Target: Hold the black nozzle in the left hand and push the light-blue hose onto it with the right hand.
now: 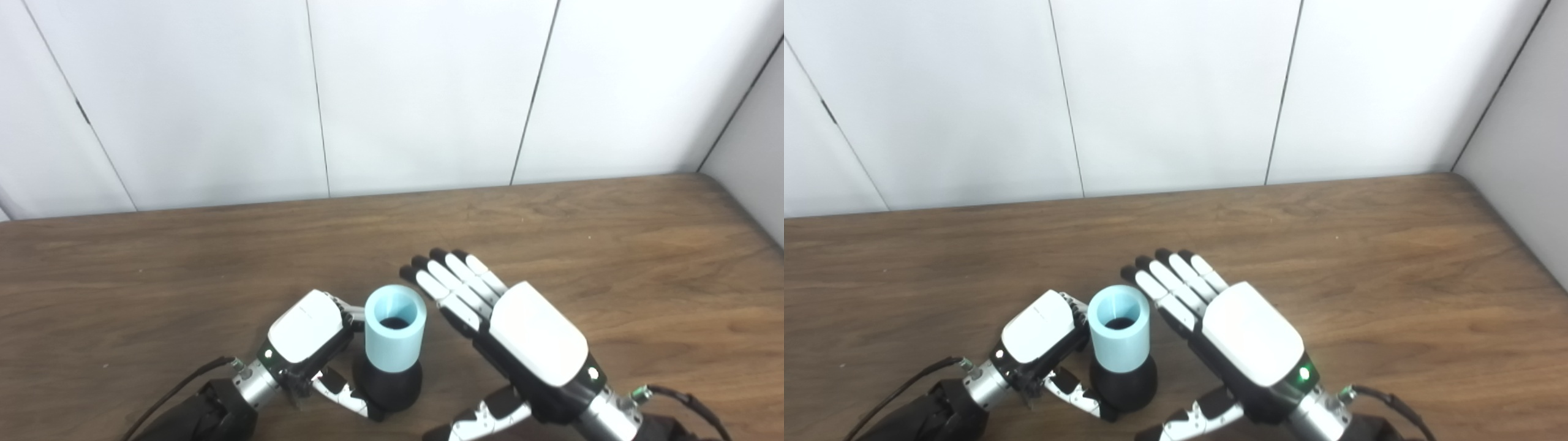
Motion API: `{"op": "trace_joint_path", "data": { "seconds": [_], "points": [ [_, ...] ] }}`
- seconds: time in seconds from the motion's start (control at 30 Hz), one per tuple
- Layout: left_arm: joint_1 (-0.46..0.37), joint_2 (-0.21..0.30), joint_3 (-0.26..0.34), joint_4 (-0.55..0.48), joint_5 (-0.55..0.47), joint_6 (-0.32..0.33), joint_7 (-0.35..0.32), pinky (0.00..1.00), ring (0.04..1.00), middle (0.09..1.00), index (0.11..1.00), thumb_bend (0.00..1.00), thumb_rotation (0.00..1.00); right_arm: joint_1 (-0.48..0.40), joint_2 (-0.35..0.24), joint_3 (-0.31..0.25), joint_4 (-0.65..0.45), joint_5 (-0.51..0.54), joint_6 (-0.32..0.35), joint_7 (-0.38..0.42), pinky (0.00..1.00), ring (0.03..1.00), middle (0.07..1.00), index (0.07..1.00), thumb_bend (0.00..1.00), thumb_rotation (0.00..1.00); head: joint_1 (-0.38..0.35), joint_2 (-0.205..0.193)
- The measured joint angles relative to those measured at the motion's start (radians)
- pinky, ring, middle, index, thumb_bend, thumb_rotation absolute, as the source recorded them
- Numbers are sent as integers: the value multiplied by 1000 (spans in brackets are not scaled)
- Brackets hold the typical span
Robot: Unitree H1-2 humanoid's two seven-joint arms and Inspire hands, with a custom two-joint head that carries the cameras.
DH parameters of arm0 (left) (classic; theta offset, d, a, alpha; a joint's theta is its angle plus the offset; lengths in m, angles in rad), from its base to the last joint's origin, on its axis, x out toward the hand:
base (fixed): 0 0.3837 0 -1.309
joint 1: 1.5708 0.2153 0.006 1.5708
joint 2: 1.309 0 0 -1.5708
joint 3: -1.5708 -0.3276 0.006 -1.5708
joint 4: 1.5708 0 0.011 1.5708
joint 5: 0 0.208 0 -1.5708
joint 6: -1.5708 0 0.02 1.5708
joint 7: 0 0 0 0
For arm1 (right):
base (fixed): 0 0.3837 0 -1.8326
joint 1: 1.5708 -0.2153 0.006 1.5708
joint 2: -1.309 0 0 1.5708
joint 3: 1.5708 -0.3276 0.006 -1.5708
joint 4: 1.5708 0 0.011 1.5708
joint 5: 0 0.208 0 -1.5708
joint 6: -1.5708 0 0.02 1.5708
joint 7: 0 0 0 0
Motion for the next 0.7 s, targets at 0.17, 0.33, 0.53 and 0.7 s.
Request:
{"op": "trace_joint_path", "data": {
  "seconds": [0.17,0.33,0.53,0.7],
  "points": [
    [0,-2,1,0,2,0,0,123,177,471,480,525,0,12,7,10,0,-53,-6,30,1000,1000,986,948,911,816,0,-2],
    [0,-2,2,1,4,0,0,130,186,471,480,525,0,13,18,14,0,-79,-16,44,1000,1000,990,942,913,816,0,-3],
    [0,-3,1,2,6,0,3,122,181,471,480,525,0,0,35,18,-4,-102,-17,67,1000,1000,983,933,926,802,2,-5],
    [0,-4,2,2,6,0,3,131,189,471,480,525,0,-7,44,26,-3,-113,-22,69,1000,1000,989,947,919,802,2,-6]
  ]
}}
